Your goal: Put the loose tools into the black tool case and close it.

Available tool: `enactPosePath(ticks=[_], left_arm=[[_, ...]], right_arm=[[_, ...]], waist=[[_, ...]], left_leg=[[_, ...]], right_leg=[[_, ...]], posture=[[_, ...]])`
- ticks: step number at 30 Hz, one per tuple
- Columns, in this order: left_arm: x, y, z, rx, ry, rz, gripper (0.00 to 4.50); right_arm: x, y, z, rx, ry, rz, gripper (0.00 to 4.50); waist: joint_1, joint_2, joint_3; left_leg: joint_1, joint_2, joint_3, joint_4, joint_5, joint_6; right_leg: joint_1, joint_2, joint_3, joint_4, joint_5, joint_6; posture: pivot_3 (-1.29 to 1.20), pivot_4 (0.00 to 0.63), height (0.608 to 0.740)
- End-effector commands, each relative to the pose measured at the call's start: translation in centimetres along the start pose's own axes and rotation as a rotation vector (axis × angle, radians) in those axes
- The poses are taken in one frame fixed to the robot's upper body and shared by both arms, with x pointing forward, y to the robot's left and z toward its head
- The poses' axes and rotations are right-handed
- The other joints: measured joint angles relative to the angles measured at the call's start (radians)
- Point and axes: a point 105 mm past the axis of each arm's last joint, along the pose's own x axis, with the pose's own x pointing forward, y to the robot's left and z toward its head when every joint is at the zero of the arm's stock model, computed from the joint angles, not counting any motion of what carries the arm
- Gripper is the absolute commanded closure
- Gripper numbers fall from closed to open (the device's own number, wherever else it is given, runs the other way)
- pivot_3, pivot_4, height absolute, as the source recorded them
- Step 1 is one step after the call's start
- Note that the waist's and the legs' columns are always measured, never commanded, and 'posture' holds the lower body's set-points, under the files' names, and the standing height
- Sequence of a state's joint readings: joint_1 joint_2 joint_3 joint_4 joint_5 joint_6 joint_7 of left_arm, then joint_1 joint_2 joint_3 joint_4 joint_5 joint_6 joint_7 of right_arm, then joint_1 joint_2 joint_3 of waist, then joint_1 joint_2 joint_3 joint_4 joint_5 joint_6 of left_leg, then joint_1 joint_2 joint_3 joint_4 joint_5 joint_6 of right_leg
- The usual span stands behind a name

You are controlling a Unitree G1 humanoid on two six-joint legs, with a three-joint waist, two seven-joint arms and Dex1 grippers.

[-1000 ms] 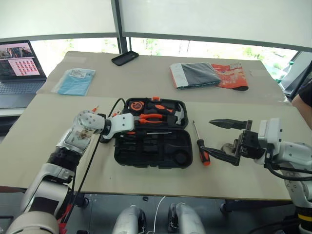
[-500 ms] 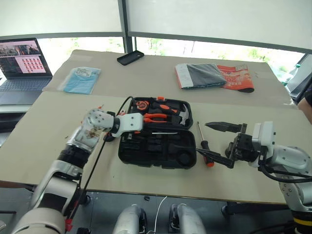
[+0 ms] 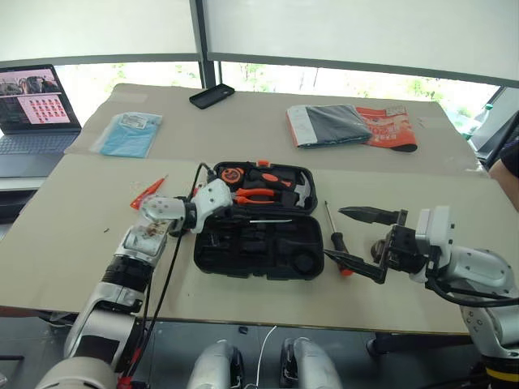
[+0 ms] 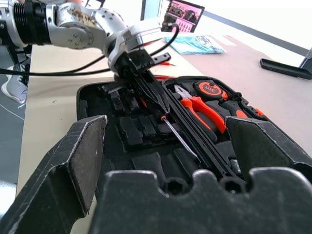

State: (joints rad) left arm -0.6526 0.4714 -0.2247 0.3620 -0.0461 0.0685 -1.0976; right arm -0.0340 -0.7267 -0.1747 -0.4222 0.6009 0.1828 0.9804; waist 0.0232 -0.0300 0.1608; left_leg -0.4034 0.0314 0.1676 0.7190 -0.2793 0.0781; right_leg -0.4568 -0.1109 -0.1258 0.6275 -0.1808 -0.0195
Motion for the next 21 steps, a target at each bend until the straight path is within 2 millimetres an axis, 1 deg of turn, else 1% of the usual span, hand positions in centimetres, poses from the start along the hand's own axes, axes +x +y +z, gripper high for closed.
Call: enactPosePath(ticks=[1, 4, 7, 10, 11, 12, 13, 14, 15, 16, 17, 18, 19, 20, 21], left_arm=[[0.9, -1.7, -1.7, -0.011, 0.078, -0.048, 4.40], [1.1, -2.0, -2.5, -0.045, 0.105, -0.037, 4.40], [1.3, -1.9, -2.3, -0.055, 0.089, -0.019, 4.40], [0.7, -1.0, 0.1, -0.051, -0.069, 0.024, 4.40], [0.2, -0.6, 1.1, -0.057, -0.138, 0.039, 4.40], [-0.5, -0.6, 2.3, -0.080, -0.218, 0.022, 4.40], [-1.6, -1.0, 3.9, -0.078, -0.325, -0.029, 4.16], [-2.6, -1.0, 4.8, -0.071, -0.376, -0.044, 3.89], [-3.3, -1.0, 5.3, -0.055, -0.408, -0.046, 3.75], [-4.1, -1.0, 5.5, -0.030, -0.416, -0.049, 3.36], [-4.6, -1.0, 5.5, -0.017, -0.414, -0.049, 3.02], [-4.9, -1.3, 5.2, -0.001, -0.394, -0.061, 2.58], [-5.1, -1.5, 5.1, 0.007, -0.379, -0.071, 2.26], [-5.9, -2.1, 4.5, 0.018, -0.364, -0.100, 1.82], [-7.1, -2.6, 3.8, -0.008, -0.354, -0.119, 1.46]], right_arm=[[-0.1, 0.0, 1.0, -0.026, -0.017, 0.000, 0.00], [-0.3, 0.0, 0.9, -0.018, -0.012, -0.007, 0.00], [-0.4, 0.1, 0.8, -0.011, -0.006, -0.014, 0.00], [-1.3, -0.1, 0.6, 0.006, 0.014, -0.070, 0.00], [-1.8, -0.2, 0.5, 0.015, 0.024, -0.096, 0.00], [-2.3, -0.2, 0.3, 0.024, 0.037, -0.117, 0.00], [-3.0, -0.1, 0.1, 0.033, 0.057, -0.143, 0.00], [-3.7, 0.0, -0.4, 0.046, 0.090, -0.173, 0.00], [-4.3, 0.2, -0.7, 0.064, 0.114, -0.196, 0.00], [-5.2, 0.6, -1.4, 0.099, 0.160, -0.230, 0.00], [-5.8, 0.9, -1.8, 0.123, 0.191, -0.251, 0.00], [-6.5, 1.2, -2.3, 0.144, 0.225, -0.271, 0.00], [-6.9, 1.4, -2.6, 0.155, 0.247, -0.284, 0.00], [-7.9, 1.8, -3.3, 0.178, 0.286, -0.328, 0.00], [-9.4, 2.4, -4.1, 0.206, 0.327, -0.395, 0.00]], waist=[[0.001, 0.001, 0.000], [0.001, 0.002, -0.002], [0.004, 0.004, -0.002], [0.007, 0.004, -0.003], [0.008, 0.004, -0.003], [0.010, 0.004, -0.003], [0.010, 0.004, -0.002], [0.010, 0.004, -0.002], [0.011, 0.004, -0.002], [0.013, 0.004, -0.002], [0.014, 0.004, -0.002], [0.014, 0.004, -0.002], [0.014, 0.004, -0.002], [0.013, 0.005, -0.003], [0.012, 0.006, -0.003]], left_leg=[[0.001, 0.000, 0.000, 0.000, 0.000, 0.000], [0.002, 0.000, 0.000, 0.000, 0.000, 0.001], [0.003, 0.000, 0.000, 0.000, -0.002, 0.003], [0.003, 0.000, 0.000, 0.000, -0.003, 0.005], [0.003, 0.000, 0.000, 0.000, -0.003, 0.005], [0.002, 0.000, 0.000, 0.000, -0.002, 0.004], [0.002, 0.000, 0.000, 0.000, -0.001, 0.002], [0.001, 0.000, 0.000, 0.000, -0.001, 0.002], [-0.001, 0.000, 0.000, 0.000, -0.001, 0.001], [-0.001, 0.001, -0.001, 0.000, 0.000, 0.000], [-0.001, 0.001, 0.000, 0.000, 0.000, 0.000], [-0.001, 0.001, 0.000, 0.000, 0.000, 0.000], [0.000, 0.001, 0.000, -0.001, 0.000, -0.001], [0.001, 0.001, 0.000, -0.001, 0.000, -0.001], [0.002, 0.000, 0.000, -0.002, 0.000, -0.001]], right_leg=[[0.000, 0.000, 0.000, 0.000, 0.000, 0.000], [0.001, -0.001, 0.000, 0.000, 0.000, 0.000], [0.002, -0.001, 0.000, 0.000, 0.000, 0.000], [0.002, -0.002, 0.001, 0.000, 0.000, 0.000], [0.002, -0.002, 0.001, 0.000, 0.000, 0.000], [0.002, -0.002, 0.001, 0.000, 0.000, 0.000], [0.001, -0.002, 0.001, 0.000, 0.000, 0.000], [0.000, -0.002, 0.001, 0.000, 0.000, 0.000], [-0.001, -0.003, 0.000, -0.001, 0.000, 0.000], [-0.001, -0.003, 0.000, -0.001, 0.000, 0.000], [-0.001, -0.002, 0.000, -0.001, 0.000, 0.000], [-0.001, -0.002, 0.000, -0.001, 0.000, 0.000], [0.000, -0.002, 0.000, -0.001, 0.000, 0.000], [0.000, -0.002, 0.000, -0.001, 0.000, 0.000], [0.000, -0.001, 0.001, -0.001, 0.000, 0.000]], posture=[[0.00, 0.150, 0.740], [0.00, 0.150, 0.740], [0.00, 0.150, 0.740], [0.00, 0.150, 0.740], [0.00, 0.150, 0.740], [0.00, 0.150, 0.740], [0.00, 0.150, 0.740], [0.00, 0.150, 0.740], [0.00, 0.150, 0.740], [0.00, 0.150, 0.740], [0.00, 0.150, 0.740], [0.00, 0.150, 0.740], [0.00, 0.150, 0.740], [0.00, 0.150, 0.740], [0.00, 0.150, 0.740]])
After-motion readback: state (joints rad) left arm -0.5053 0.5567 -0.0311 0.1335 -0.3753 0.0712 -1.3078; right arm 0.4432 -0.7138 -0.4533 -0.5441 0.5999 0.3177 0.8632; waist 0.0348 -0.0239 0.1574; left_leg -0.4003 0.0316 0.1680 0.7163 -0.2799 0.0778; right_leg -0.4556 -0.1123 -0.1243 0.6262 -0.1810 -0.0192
